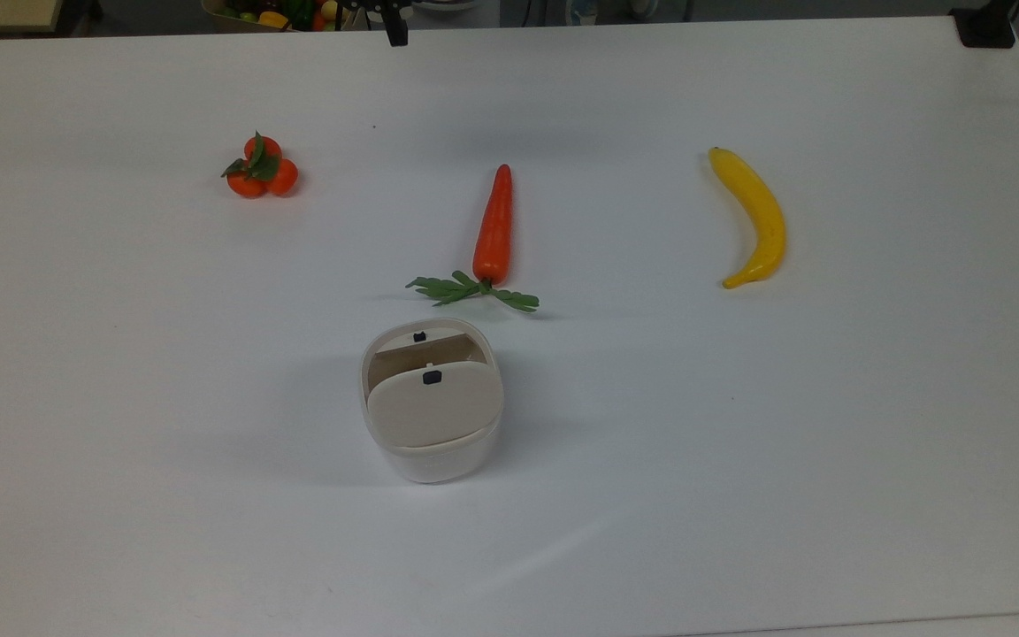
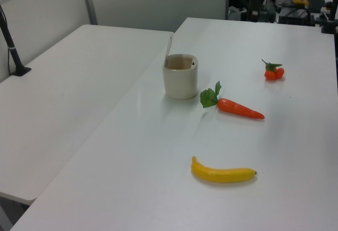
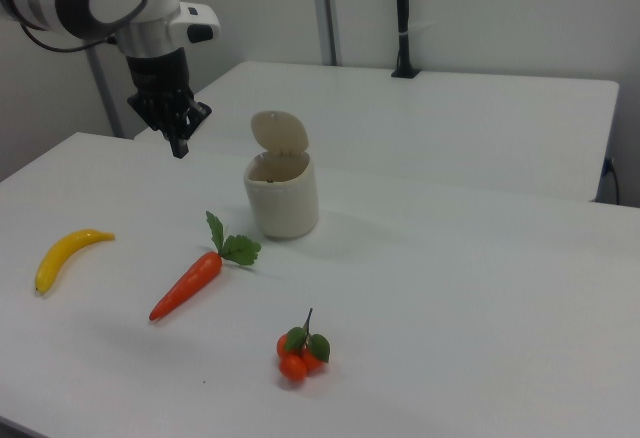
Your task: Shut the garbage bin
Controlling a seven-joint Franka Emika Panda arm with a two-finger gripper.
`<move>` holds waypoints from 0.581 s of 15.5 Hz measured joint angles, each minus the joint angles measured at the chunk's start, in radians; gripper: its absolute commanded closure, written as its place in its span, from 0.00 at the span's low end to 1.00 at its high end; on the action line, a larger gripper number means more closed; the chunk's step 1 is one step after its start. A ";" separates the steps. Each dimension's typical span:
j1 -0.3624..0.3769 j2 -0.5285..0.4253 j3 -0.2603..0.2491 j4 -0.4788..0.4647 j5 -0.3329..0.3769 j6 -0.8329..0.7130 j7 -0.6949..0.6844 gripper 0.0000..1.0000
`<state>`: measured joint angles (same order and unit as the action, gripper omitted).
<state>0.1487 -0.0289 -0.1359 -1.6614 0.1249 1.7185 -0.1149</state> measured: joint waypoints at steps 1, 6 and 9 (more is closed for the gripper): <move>0.000 0.000 0.000 0.000 0.003 0.004 0.000 1.00; 0.000 0.006 -0.001 0.000 0.009 0.081 0.000 1.00; 0.000 0.024 -0.001 -0.001 0.033 0.180 0.000 1.00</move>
<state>0.1486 -0.0051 -0.1366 -1.6620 0.1576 1.8986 -0.1149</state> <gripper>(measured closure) 0.991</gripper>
